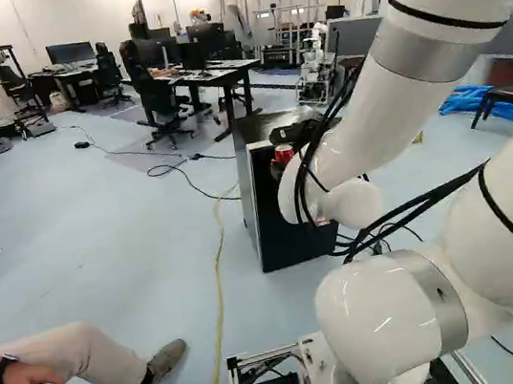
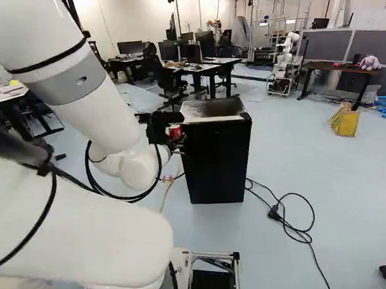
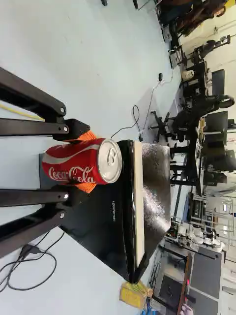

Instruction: Grab a drink from the fridge

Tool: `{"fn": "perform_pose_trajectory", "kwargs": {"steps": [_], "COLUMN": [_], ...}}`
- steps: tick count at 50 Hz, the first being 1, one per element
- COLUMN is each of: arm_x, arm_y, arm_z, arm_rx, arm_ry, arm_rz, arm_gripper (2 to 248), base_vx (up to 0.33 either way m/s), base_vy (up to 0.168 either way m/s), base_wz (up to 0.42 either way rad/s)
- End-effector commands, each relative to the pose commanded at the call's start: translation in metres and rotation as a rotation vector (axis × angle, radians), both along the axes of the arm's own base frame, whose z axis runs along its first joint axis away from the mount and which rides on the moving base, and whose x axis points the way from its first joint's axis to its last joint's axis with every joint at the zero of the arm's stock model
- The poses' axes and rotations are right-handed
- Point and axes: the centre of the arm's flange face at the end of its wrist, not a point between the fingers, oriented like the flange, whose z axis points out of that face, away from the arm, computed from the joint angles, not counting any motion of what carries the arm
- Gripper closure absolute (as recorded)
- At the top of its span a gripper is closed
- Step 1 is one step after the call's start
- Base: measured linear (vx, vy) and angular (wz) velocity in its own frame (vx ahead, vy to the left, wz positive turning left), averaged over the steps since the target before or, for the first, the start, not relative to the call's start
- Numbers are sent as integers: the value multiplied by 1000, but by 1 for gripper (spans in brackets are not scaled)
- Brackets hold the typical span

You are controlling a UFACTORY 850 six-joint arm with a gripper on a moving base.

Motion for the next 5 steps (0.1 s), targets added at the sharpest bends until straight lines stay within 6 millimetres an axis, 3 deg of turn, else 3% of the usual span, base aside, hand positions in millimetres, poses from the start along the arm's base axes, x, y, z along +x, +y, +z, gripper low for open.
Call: {"fn": "perform_pose_trajectory", "kwargs": {"steps": [5], "arm_x": [0], "arm_y": [0], "arm_z": [0], "arm_rx": [0], "arm_ry": [0], "arm_rz": [0], "arm_gripper": [152], "base_vx": [0], "base_vy": [0], "base_wz": [0]}}
